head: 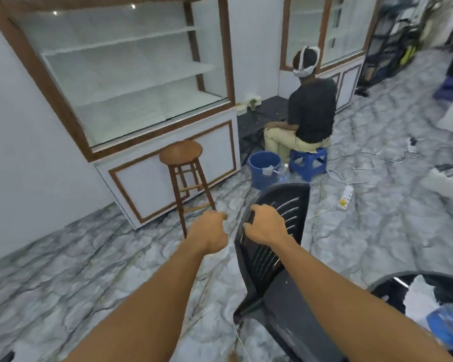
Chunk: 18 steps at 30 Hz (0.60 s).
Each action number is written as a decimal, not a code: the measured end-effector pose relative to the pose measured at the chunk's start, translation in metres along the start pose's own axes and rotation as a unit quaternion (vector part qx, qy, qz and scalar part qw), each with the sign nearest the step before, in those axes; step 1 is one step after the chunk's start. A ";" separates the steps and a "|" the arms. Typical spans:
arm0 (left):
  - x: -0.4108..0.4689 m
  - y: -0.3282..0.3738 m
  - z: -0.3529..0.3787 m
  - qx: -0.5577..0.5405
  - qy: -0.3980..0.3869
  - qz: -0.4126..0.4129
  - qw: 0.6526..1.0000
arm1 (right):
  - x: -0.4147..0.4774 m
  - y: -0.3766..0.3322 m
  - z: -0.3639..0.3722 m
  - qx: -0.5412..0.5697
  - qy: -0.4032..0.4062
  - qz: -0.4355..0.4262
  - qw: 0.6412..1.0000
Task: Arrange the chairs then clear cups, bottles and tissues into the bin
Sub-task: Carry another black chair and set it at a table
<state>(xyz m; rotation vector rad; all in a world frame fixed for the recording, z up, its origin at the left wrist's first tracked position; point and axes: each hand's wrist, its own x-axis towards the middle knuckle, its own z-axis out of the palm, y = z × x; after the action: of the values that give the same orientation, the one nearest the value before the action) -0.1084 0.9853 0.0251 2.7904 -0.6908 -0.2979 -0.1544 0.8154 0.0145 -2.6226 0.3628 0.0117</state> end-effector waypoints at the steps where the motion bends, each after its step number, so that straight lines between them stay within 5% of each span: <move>1: 0.032 -0.002 0.000 0.010 -0.006 0.020 1.000 | 0.021 0.006 0.005 0.010 0.016 0.018 1.000; 11: 0.262 0.088 0.019 0.069 -0.084 0.301 0.947 | 0.120 0.083 0.022 0.124 0.071 0.235 0.961; 18: 0.297 0.152 0.060 0.130 -0.173 0.541 0.813 | 0.110 0.109 0.023 0.143 0.186 0.431 0.872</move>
<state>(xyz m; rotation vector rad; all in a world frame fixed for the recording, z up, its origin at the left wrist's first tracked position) 0.0686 0.7010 -0.0289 2.0480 -2.3559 -0.4743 -0.0745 0.7064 -0.0650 -1.9564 1.5100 -0.2322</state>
